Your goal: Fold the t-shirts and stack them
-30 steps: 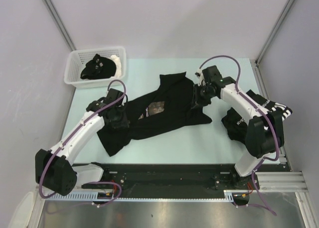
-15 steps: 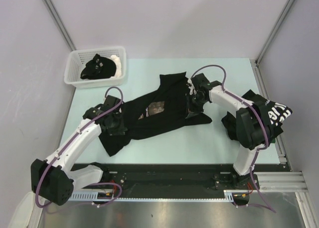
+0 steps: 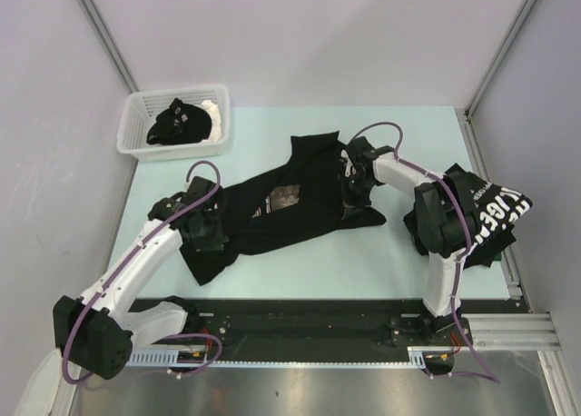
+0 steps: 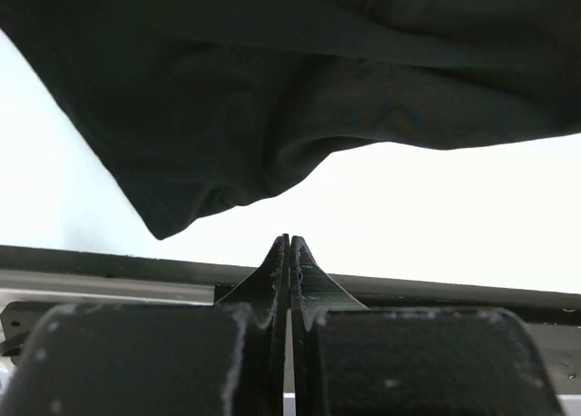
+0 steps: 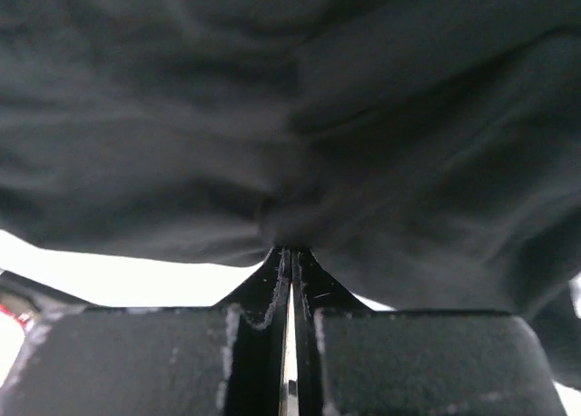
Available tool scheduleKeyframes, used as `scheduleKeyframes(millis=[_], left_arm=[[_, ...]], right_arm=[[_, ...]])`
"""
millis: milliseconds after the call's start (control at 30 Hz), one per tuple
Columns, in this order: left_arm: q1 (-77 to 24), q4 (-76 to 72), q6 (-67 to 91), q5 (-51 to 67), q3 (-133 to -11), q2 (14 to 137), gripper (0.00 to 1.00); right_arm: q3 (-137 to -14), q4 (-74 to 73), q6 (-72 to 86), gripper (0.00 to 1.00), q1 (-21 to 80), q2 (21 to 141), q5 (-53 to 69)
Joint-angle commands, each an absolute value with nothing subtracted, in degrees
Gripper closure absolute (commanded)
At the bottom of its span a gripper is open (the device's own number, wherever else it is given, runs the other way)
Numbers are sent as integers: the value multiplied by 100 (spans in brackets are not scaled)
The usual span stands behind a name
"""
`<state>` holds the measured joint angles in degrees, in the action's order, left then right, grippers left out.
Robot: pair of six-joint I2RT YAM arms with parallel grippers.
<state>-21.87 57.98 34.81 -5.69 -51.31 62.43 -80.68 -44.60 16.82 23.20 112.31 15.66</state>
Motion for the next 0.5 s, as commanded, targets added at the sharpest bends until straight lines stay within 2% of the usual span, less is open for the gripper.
scheduleKeyframes(millis=[0, 467], left_arm=[[-2224, 5976, 3621, -738, -5115, 6012, 100], [-2224, 6029, 3516, -861, -5308, 6091, 100]], right_arm=[[-8472, -4781, 1398, 100, 2294, 11443, 959], [-8359, -4184, 1230, 100, 3067, 11540, -641]])
